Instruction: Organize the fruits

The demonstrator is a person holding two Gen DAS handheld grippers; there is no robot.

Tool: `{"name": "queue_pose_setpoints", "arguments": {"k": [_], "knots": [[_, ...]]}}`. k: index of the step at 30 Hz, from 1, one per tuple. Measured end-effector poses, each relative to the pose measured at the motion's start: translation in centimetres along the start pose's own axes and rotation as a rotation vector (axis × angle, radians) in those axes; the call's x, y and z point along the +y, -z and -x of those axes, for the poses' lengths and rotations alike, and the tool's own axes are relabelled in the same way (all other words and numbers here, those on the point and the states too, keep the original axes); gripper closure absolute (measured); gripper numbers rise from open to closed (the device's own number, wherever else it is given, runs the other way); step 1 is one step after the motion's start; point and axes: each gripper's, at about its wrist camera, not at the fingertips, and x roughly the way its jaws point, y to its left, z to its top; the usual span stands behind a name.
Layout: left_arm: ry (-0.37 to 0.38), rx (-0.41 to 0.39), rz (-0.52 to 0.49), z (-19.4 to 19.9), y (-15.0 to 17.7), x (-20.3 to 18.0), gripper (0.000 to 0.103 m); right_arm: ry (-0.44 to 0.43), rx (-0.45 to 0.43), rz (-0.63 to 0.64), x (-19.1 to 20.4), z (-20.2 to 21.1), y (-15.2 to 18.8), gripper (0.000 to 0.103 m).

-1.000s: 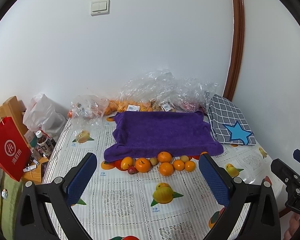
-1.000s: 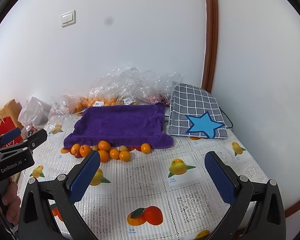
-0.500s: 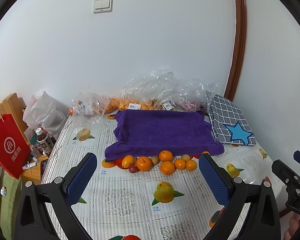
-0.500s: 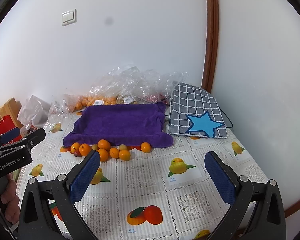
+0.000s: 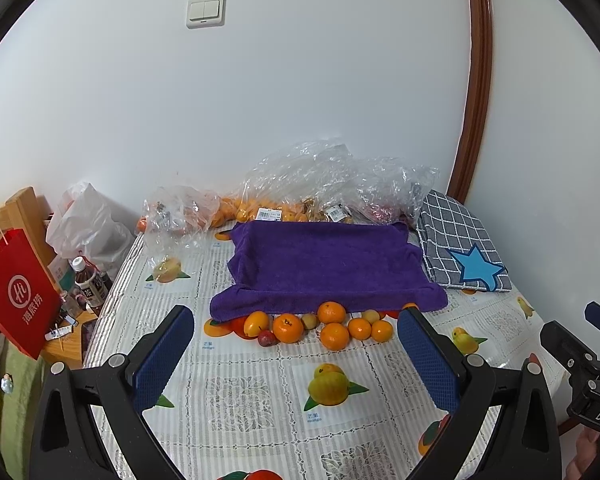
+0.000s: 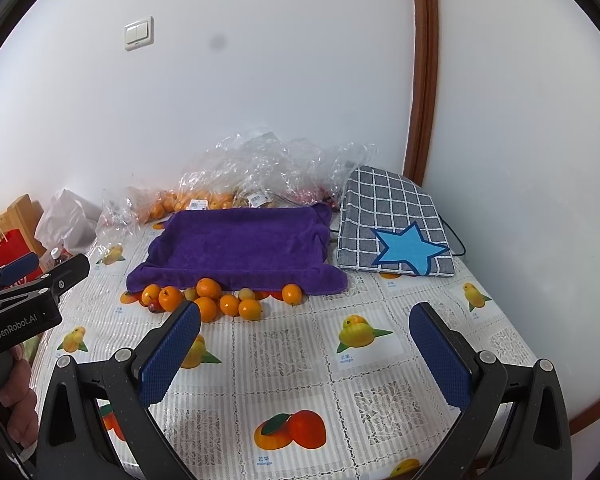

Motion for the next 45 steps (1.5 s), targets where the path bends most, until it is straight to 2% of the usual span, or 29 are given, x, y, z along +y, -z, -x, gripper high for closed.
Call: {"name": "queue_pose_setpoints", "arguments": {"k": [22, 30, 38, 43, 45], "knots": [[0.006, 0.003, 0.003, -0.2, 0.0, 0.0, 0.000, 0.002, 0.000, 0.005, 0.1, 0.0, 0.0, 0.000], [0.012, 0.018, 0.009, -1.6, 0.2, 0.2, 0.000, 0.002, 0.012, 0.018, 0.4, -1.0, 0.1, 0.000], [-0.019, 0.021, 0.012, -4.0, 0.5, 2.1, 0.000, -0.022, 0.038, 0.065, 0.9, -4.1, 0.0, 0.000], [-0.016, 0.068, 0.031, -7.3, 1.4, 4.3, 0.001, -0.003, 0.103, 0.052, 0.7, -7.4, 0.5, 0.000], [-0.023, 0.091, 0.035, -8.7, 2.2, 5.1, 0.001, -0.032, 0.123, 0.047, 0.4, -9.4, 1.3, 0.000]]}}
